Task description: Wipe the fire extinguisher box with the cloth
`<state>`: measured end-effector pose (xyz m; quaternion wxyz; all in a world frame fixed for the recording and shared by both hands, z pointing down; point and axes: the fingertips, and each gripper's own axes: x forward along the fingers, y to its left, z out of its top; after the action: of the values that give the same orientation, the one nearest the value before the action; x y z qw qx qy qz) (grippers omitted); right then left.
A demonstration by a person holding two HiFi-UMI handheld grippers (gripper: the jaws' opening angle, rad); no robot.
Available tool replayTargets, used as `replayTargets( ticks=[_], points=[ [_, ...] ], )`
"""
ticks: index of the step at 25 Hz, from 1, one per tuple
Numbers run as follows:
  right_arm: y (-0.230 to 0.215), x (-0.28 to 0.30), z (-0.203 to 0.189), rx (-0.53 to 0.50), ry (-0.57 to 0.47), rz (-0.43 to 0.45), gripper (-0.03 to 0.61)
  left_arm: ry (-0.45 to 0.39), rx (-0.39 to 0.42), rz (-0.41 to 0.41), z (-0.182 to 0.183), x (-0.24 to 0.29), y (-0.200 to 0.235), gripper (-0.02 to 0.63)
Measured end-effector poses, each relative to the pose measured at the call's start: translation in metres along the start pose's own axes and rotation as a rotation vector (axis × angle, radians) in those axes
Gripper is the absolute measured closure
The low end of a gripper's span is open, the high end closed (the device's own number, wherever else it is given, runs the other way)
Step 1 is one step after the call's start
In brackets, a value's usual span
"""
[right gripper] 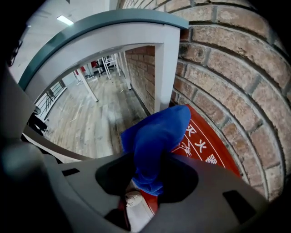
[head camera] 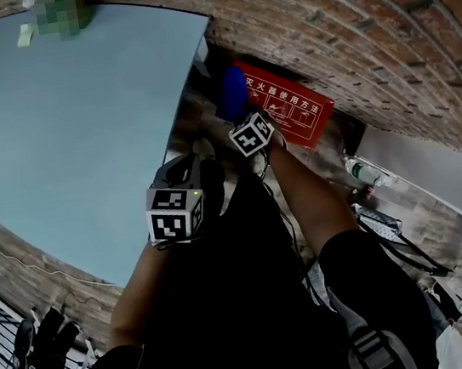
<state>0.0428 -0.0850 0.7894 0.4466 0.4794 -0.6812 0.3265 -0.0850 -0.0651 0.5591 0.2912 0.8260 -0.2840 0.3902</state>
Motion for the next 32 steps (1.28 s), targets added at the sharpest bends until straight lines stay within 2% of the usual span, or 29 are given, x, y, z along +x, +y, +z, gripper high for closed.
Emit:
replayTargets(
  ticks=[8,16,27,32],
  points=[
    [-0.023,-0.017,-0.044,0.101,0.012,-0.033,0.425,0.003,0.047,-0.018,0.008,0.006,-0.028,0.608],
    [-0.052,-0.045,-0.106,0.289,0.027,-0.054,0.425,0.013,0.086,-0.041,0.010,0.017,-0.068,0.609],
    [-0.090,-0.077,-0.182,0.392,0.065,-0.082,0.425,0.031,0.156,-0.081,0.018,0.037,-0.133,0.609],
    [-0.101,-0.088,-0.208,0.503,0.096,-0.068,0.425,0.011,0.167,-0.087,0.032,0.040,-0.153,0.609]
  ],
)
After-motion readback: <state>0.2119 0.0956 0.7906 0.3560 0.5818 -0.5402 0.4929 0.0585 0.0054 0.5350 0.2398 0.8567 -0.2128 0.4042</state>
